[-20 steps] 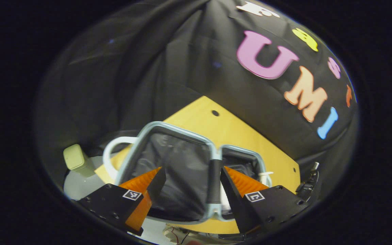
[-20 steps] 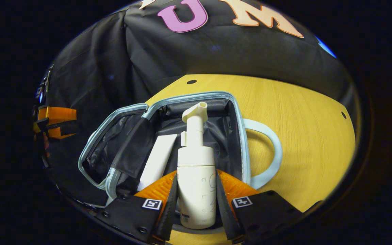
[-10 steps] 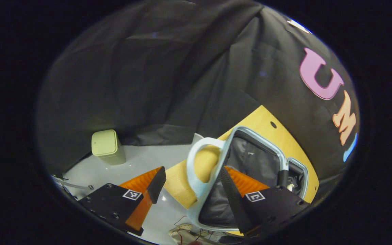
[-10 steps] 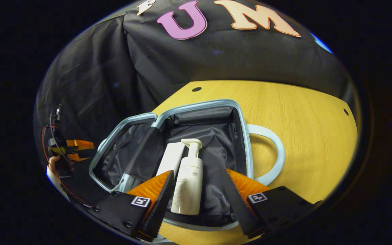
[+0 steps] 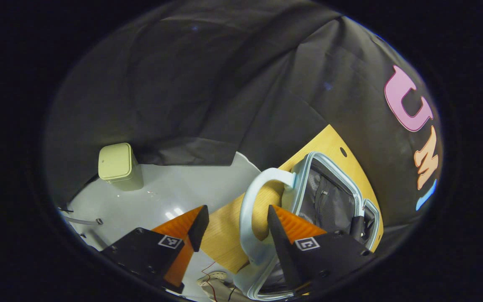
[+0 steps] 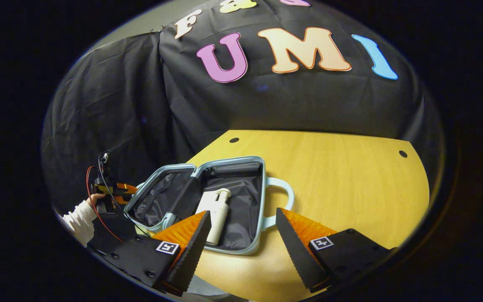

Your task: First open the suitcase, pack the skin care products into it, and then close the suitcase.

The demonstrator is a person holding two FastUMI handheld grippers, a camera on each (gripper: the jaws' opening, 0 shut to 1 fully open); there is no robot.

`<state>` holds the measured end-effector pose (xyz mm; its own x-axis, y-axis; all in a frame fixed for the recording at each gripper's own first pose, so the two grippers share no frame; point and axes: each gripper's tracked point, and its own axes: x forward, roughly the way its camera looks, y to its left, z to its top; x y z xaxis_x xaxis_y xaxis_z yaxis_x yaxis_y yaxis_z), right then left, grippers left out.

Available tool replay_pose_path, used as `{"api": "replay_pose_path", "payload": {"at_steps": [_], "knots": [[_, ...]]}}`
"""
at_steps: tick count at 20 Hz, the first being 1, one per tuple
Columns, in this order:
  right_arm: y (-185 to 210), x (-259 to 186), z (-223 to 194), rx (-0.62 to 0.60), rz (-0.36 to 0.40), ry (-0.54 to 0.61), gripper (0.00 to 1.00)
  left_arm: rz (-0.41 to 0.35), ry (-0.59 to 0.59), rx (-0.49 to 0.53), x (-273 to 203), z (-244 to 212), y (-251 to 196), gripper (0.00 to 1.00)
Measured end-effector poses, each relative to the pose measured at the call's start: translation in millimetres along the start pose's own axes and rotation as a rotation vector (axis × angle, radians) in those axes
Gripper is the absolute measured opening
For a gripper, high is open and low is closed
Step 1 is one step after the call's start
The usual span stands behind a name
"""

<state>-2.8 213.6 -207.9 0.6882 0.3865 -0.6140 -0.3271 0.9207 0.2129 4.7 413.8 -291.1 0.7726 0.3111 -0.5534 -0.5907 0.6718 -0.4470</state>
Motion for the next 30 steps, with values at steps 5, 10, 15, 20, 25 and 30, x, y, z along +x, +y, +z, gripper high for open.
{"api": "replay_pose_path", "payload": {"at_steps": [5,10,15,20,25,30], "knots": [[-23.2,-17.7,-2.4,-0.050,-0.048,0.003,0.95,-0.028,0.025,-0.010,3.1,-1.6,-4.5,0.24],[-33.1,-23.4,-2.7,-0.074,-0.080,-0.009,0.96,-0.069,0.036,0.029,-6.4,1.7,-16.2,0.02],[-42.3,-27.3,0.3,-0.078,-0.100,-0.027,0.92,-0.090,-0.009,0.105,-35.7,21.1,-36.1,0.00],[-55.8,-32.3,8.5,-0.101,-0.125,-0.043,0.92,-0.203,-0.082,0.126,-84.7,53.3,-97.7,0.00],[-71.5,-40.3,19.6,-0.081,-0.142,-0.077,0.91,-0.253,-0.117,0.218,-105.6,64.3,-146.3,0.00],[-93.1,-55.1,28.6,-0.053,-0.178,-0.101,0.91,-0.360,-0.132,0.257,-132.5,62.0,-205.2,0.00]]}}
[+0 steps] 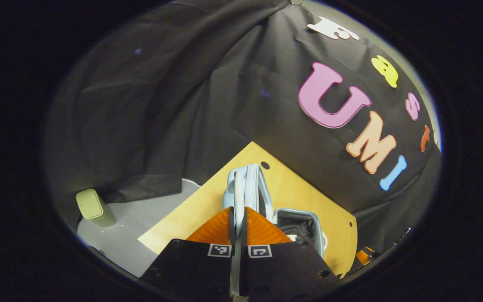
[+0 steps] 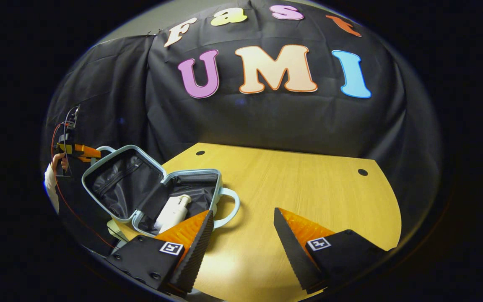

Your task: First open the suitcase, pack the skin care products into it, and then close the suitcase.

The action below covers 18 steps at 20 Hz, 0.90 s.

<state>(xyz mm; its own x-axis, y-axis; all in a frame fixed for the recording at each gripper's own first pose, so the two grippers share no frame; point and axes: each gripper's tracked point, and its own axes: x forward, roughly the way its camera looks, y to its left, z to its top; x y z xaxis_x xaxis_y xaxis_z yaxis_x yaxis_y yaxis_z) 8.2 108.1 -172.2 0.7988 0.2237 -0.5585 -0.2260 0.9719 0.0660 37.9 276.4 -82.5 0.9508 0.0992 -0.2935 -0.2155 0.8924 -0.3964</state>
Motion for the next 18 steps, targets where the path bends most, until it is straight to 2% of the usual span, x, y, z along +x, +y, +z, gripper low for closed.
{"api": "replay_pose_path", "payload": {"at_steps": [8,18], "knots": [[-36.8,-6.6,-1.1,0.036,-0.052,-0.015,0.91,-0.155,0.005,0.214,-5.6,-1.0,-124.3,0.00],[-85.4,-26.8,-7.2,0.093,-0.102,-0.031,0.91,-0.345,0.103,0.291,22.7,-54.0,-253.5,0.01]]}}
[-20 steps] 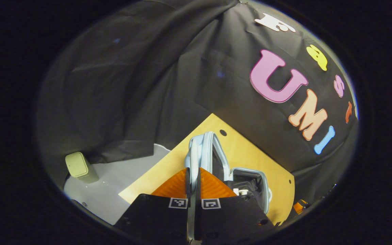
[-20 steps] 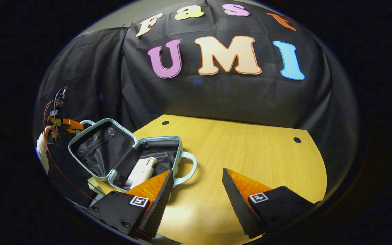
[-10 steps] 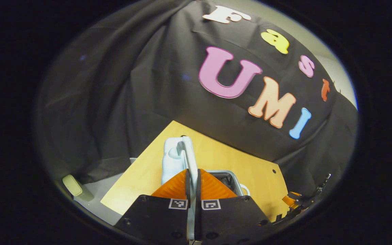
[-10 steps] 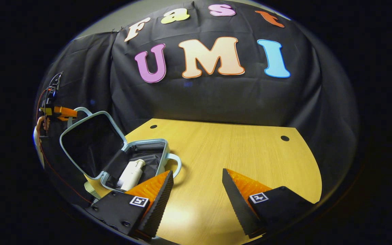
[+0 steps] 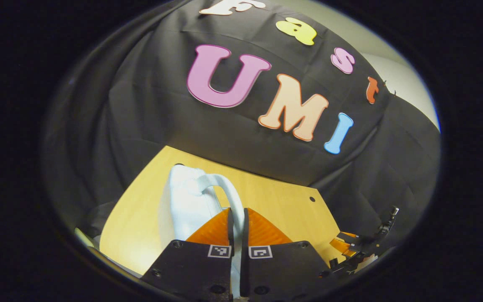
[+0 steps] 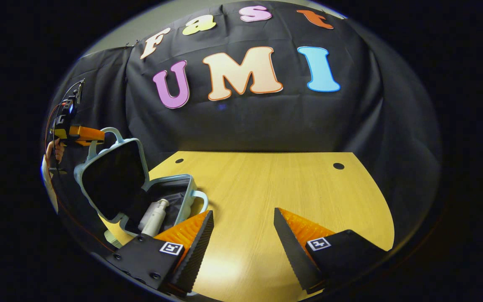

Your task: First open the suitcase, pack the skin care products into it, and then close the suitcase.

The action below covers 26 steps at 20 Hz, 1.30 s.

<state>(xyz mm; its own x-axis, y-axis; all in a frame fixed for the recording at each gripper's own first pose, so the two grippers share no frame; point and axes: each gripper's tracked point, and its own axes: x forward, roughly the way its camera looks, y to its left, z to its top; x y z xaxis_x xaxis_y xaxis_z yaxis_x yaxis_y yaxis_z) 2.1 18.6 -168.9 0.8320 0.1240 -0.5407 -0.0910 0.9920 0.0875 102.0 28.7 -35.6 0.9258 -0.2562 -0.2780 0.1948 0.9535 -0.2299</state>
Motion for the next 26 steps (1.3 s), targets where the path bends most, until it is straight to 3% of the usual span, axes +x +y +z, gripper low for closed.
{"api": "replay_pose_path", "payload": {"at_steps": [6,11,20,26], "knots": [[-37.2,-17.1,-6.8,0.042,-0.049,-0.007,0.91,-0.079,0.105,0.000,48.4,-39.5,-55.1,0.01],[-52.5,-25.2,-17.5,0.053,-0.070,-0.003,0.91,-0.089,0.189,0.030,88.3,-79.6,-84.2,0.01],[-57.2,-30.5,-13.7,0.062,-0.073,-0.024,0.91,0.005,0.389,0.137,153.0,-189.4,-95.8,0.01],[-58.2,-35.5,-17.4,0.055,-0.069,-0.014,0.91,0.095,0.459,0.258,182.2,-228.5,-91.4,0.02]]}}
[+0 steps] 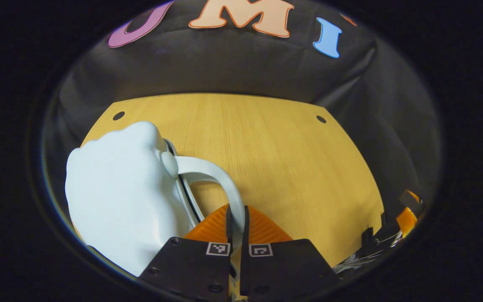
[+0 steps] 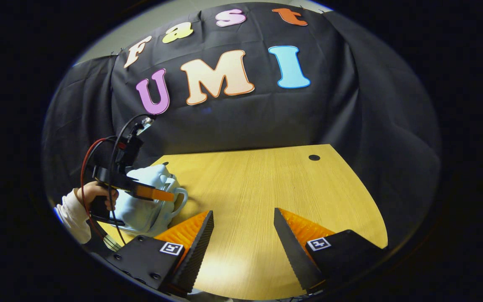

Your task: First open the suitcase, pack the skin care products into it, and then close the suitcase.

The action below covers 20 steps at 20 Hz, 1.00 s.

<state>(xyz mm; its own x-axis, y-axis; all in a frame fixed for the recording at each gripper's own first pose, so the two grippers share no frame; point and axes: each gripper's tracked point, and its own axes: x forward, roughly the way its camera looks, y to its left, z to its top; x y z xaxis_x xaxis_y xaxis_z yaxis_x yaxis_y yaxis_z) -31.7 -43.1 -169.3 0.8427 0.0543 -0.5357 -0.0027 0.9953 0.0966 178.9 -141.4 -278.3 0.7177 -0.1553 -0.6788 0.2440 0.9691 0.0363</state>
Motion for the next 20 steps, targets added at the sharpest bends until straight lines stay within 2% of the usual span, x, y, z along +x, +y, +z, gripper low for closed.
{"api": "replay_pose_path", "payload": {"at_steps": [4,6,8,10,11,12,13,15,18,20], "knots": [[4.8,-4.1,4.8,-0.004,0.013,-0.009,0.91,0.052,0.019,0.062,1.5,-0.9,1.8,0.06],[7.7,-5.7,8.8,-0.004,0.018,-0.019,0.91,0.060,0.025,0.056,-3.7,-3.1,3.3,0.15],[10.0,-8.6,13.5,-0.013,0.024,-0.035,0.91,0.046,-0.006,0.025,-16.8,5.5,-2.2,0.47],[13.9,-10.1,22.4,-0.020,0.030,-0.055,0.91,0.064,-0.045,0.012,-31.9,13.4,-2.3,0.78],[16.2,-11.9,28.5,-0.020,0.033,-0.071,0.91,0.071,-0.065,0.002,-42.2,16.8,-2.1,0.98],[18.0,-14.3,34.5,-0.018,0.035,-0.088,0.91,0.075,-0.086,-0.004,-53.1,19.9,-1.6,1.00],[20.1,-17.1,40.7,-0.018,0.037,-0.106,0.91,0.081,-0.105,-0.012,-64.6,20.8,0.3,0.96],[23.3,-22.7,49.6,-0.013,0.036,-0.136,0.91,0.087,-0.159,-0.039,-88.1,25.5,-1.3,0.96],[26.9,-36.5,64.6,0.004,0.036,-0.189,0.91,0.080,-0.276,-0.093,-120.9,33.5,-9.1,0.96],[27.8,-44.5,76.3,0.015,0.037,-0.234,0.92,0.074,-0.340,-0.110,-144.8,21.4,-17.1,0.96]]}}
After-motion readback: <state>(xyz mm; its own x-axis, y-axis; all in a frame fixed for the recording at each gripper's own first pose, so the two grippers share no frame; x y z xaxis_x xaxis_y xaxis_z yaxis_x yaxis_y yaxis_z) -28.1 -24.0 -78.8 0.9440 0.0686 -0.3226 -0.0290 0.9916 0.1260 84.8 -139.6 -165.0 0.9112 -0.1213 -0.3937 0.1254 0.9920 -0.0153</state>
